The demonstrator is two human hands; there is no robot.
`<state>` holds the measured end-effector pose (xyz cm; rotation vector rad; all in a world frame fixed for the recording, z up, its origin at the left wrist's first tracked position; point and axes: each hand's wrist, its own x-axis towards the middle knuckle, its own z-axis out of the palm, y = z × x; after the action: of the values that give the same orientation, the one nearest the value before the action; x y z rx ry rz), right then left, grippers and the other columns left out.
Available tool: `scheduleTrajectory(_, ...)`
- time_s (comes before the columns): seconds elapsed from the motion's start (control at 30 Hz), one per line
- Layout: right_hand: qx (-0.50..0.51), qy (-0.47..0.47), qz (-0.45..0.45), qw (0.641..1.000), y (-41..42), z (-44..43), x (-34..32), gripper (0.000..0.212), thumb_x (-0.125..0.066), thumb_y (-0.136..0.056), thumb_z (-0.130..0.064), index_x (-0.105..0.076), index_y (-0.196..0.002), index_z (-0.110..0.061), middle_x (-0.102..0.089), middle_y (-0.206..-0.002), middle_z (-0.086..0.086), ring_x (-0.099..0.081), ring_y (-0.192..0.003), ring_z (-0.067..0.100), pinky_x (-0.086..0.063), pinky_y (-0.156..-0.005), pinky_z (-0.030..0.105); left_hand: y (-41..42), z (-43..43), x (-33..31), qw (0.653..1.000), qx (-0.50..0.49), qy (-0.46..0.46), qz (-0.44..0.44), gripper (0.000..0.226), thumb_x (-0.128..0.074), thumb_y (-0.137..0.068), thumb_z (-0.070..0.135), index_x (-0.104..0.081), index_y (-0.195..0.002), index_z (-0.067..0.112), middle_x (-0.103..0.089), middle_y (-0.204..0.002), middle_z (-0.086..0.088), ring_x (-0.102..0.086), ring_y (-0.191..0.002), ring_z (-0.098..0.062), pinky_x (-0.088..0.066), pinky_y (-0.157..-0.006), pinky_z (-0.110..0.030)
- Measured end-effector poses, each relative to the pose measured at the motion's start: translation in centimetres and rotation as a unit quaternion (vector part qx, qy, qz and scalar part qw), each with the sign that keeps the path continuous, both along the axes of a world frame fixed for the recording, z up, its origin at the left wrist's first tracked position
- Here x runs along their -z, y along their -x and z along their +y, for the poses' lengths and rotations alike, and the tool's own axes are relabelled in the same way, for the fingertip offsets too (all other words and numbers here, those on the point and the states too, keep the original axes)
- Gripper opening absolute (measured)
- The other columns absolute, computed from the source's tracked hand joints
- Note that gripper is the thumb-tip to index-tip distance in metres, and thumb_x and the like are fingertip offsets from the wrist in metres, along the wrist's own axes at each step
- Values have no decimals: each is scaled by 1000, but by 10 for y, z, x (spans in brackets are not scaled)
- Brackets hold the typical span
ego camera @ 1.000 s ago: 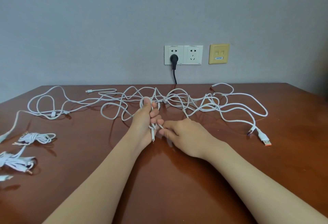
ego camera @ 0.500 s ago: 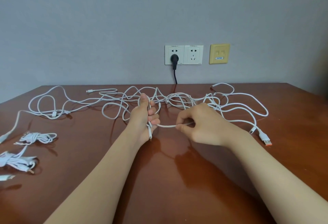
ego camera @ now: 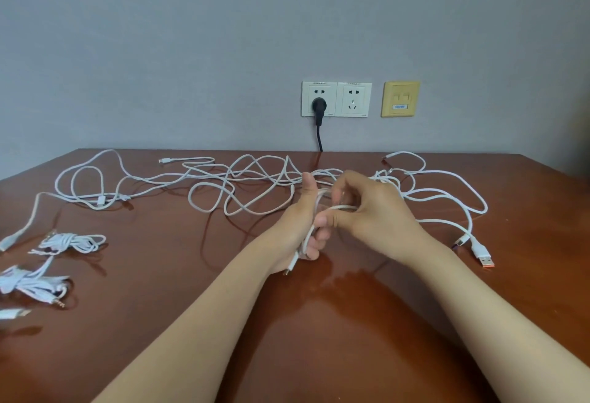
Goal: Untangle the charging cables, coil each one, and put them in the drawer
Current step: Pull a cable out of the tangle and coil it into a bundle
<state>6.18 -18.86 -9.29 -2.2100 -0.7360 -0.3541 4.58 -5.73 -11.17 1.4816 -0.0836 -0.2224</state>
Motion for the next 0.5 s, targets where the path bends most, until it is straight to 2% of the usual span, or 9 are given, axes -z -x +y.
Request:
scheduleTrajectory(0.07, 39, 23, -5, 999, -4, -6, 0, 34, -76, -65, -38, -48, -75, -21, -51, -55, -9, -45, -58, 8, -36, -60, 31, 2, -3, -1, 998, 33, -49, 2, 69, -14, -59, 79, -41, -64, 16, -35, -42, 4, -22, -35, -5, -18, -35, -10)
scheduleTrajectory(0.13, 41, 34, -9, 999, -8, -11, 2, 29, -74, -67, -27, -46, -72, -24, -50, -54, -10, -44, -57, 9, -33, -56, 30, 5, -5, -3, 992, 65, -112, -11, 64, -27, -60, 76, -43, -71, 15, -34, -44, 6, -22, -37, -4, -20, -34, -12)
scheduleTrajectory(0.2, 21, 33, -2, 999, -9, -13, 2, 27, -71, -67, -23, -44, -68, -26, -48, -52, -12, -42, -57, 14, -33, -56, 31, 6, -3, -4, 985, 84, -147, -20, 46, -50, -71, 61, -44, -73, 15, -33, -45, 7, -23, -40, -5, -22, -36, -13)
scheduleTrajectory(0.27, -2, 22, 13, 1000, -10, -13, 1, 30, -75, -67, -30, -45, -66, -26, -47, -52, -12, -40, -56, 10, -34, -57, 31, 8, 0, -5, 980, 95, -171, -24, 31, -63, -83, 36, -43, -70, 17, -34, -45, 7, -27, -39, -5, -26, -37, -14)
scheduleTrajectory(0.33, -18, 16, 20, 1000, -11, -14, -1, 29, -77, -69, -27, -48, -65, -26, -50, -54, -15, -40, -54, 6, -35, -58, 30, 8, 1, -5, 974, 109, -198, -31, 25, -62, -89, 22, -43, -72, 17, -35, -43, 7, -40, -37, -6, -35, -38, -16)
scheduleTrajectory(0.4, -35, 16, 23, 999, -12, -15, -3, 26, -75, -72, -22, -51, -66, -26, -52, -56, -18, -41, -54, 5, -35, -58, 28, 10, -1, -5, 969, 115, -214, -42, 23, -57, -93, 19, -45, -73, 18, -37, -39, 7, -48, -36, -7, -40, -39, -17)
scheduleTrajectory(0.5, -48, -6, 18, 999, -12, -16, -2, 20, -70, -80, -20, -55, -69, -25, -54, -58, -10, -43, -55, 5, -37, -59, 27, 10, -1, -4, 974, 96, -200, -51, 36, -51, -96, 20, -39, -63, 15, -33, -36, 7, -33, -32, -6, -29, -37, -16)
